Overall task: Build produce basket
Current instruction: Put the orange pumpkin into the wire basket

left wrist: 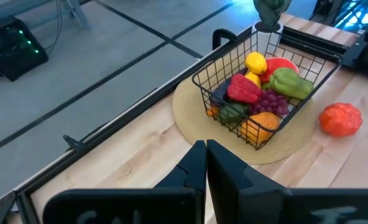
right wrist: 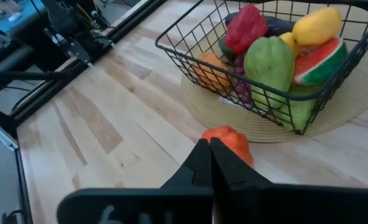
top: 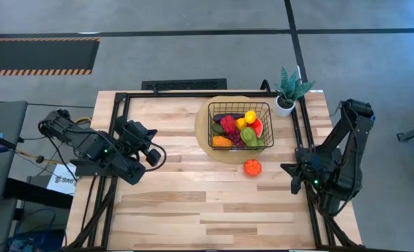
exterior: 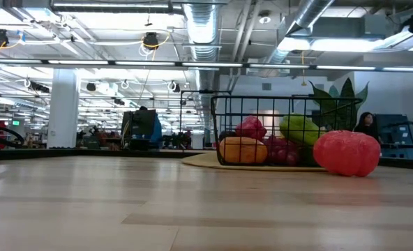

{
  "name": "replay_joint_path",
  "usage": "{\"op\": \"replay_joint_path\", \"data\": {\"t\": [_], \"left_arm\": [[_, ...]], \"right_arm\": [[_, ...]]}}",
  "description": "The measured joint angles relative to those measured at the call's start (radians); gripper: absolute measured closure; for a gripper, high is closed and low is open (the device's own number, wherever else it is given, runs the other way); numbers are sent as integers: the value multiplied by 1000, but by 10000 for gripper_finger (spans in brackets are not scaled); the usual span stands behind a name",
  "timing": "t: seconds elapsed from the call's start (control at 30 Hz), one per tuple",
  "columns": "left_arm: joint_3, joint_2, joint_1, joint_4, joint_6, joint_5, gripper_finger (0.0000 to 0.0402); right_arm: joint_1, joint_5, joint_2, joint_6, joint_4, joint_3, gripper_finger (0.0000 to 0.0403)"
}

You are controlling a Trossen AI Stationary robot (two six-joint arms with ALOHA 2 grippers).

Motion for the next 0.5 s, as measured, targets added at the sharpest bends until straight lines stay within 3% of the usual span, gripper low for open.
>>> {"op": "replay_joint_path", "data": {"t": [0.3, 0.5], "left_arm": [[0, 0, 0, 1, 0, 1, 401], [0, 0, 0, 20, 1, 2, 401]], "right_arm": [[3, -35, -3, -33, 50, 0, 395], [-12, -70, -4, -38, 88, 0, 367]]}}
